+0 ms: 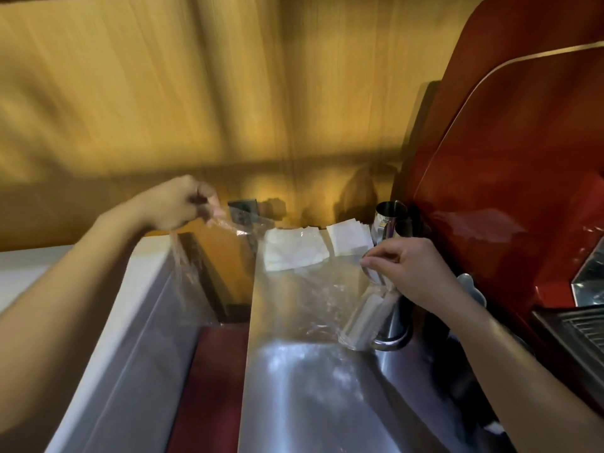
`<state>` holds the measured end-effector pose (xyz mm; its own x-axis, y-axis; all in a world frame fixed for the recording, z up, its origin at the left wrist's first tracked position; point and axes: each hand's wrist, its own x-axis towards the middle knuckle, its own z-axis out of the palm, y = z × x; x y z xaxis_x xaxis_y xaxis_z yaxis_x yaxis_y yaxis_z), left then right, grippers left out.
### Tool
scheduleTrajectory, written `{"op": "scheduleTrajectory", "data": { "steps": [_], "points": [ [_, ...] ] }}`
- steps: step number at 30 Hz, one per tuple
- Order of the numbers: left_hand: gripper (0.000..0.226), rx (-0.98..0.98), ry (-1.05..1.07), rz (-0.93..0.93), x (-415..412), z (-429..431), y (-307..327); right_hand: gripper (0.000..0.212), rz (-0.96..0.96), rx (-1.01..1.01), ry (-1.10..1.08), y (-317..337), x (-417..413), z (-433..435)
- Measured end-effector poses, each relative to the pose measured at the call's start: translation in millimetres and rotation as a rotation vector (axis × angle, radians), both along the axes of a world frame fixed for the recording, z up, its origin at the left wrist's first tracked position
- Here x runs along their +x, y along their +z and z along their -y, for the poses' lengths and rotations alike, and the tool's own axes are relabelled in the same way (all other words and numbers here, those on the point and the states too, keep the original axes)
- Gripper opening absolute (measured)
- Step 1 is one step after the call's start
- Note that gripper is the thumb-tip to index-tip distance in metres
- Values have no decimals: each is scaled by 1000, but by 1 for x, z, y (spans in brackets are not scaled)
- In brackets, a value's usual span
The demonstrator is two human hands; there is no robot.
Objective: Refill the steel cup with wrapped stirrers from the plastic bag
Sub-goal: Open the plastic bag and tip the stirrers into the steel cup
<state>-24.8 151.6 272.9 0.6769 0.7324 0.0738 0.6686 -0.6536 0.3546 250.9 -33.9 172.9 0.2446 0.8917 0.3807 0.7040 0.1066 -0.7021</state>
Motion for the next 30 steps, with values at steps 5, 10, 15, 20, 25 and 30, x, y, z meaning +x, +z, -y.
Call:
{"op": "scheduleTrajectory", "data": {
  "steps": [5,10,15,20,25,30],
  "points": [
    [22,137,84,146,-4,1,-11,10,14,41,-5,11,1,-6],
    [8,263,193,-257,-2,5,-19,10,66,-71,67,8,1,-12],
    [54,473,-86,-277,42,51,-27,8,42,-106,96,7,-1,-21],
    [41,346,-327,-212,107,92,-50,7,31,-106,107,4,-5,-26],
    [12,229,-306,-163,124,83,-62,5,-46,-81,103,-2,7,-17],
    [9,180,-269,5,112,69,-65,9,-229,-48,65,-15,28,-4]
  ]
}}
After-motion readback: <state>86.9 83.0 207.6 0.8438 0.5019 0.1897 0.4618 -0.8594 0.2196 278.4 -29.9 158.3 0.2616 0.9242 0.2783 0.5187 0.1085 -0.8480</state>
